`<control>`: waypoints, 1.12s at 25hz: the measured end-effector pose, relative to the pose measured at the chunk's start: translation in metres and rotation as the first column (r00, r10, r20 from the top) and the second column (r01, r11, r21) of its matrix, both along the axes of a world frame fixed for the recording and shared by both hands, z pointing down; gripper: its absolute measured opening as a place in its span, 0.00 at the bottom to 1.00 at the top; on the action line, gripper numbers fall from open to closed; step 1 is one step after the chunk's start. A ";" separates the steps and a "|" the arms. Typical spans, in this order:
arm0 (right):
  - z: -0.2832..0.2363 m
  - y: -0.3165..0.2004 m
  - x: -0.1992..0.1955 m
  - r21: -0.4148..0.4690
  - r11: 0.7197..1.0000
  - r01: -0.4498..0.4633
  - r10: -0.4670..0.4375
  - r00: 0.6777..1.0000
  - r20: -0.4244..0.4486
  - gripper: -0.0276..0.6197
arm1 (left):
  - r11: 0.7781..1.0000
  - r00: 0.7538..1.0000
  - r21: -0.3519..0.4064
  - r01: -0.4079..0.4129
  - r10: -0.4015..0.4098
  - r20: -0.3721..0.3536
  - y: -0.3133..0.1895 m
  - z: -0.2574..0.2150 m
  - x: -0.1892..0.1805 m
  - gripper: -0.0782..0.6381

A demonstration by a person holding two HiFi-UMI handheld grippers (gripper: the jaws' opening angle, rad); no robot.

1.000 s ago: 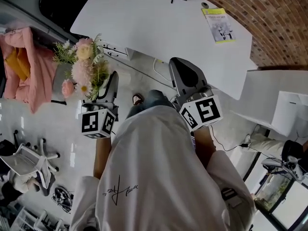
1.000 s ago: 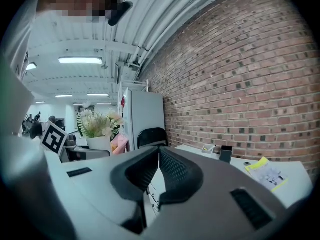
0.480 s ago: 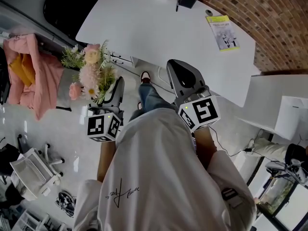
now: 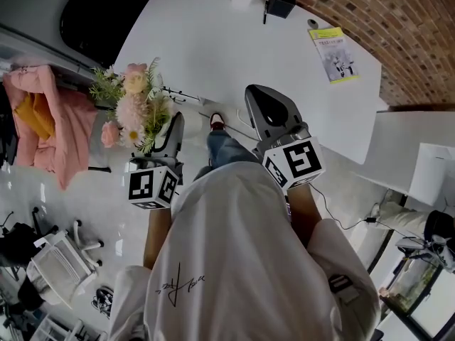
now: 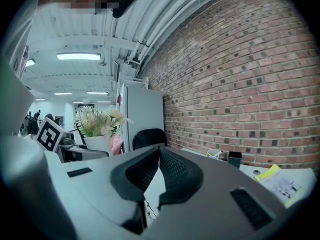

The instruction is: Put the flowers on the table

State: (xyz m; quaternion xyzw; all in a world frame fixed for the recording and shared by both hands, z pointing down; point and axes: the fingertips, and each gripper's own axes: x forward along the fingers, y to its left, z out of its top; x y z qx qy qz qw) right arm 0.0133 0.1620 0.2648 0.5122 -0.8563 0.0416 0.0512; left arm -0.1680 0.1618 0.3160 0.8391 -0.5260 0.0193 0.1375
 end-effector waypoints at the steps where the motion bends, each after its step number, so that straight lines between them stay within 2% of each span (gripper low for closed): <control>1: 0.000 -0.007 0.000 -0.006 1.000 -0.001 0.001 1.000 0.001 0.08 | 1.000 1.000 -0.004 -0.003 0.003 0.000 -0.007 -0.001 0.000 0.57; 12: 0.005 -0.081 -0.007 -0.060 0.998 0.010 -0.008 0.999 0.035 0.08 | 1.000 1.000 -0.029 0.012 -0.012 0.003 -0.078 -0.004 -0.006 0.57; 19: 0.008 -0.138 -0.009 -0.080 0.996 0.025 -0.023 0.999 0.025 0.08 | 0.999 1.000 -0.030 0.022 -0.021 0.011 -0.133 -0.010 -0.010 0.57; 28: 0.024 -0.197 -0.004 -0.085 0.996 0.034 -0.034 0.999 0.001 0.08 | 1.000 1.000 0.010 0.003 -0.004 0.024 -0.206 -0.013 -0.004 0.57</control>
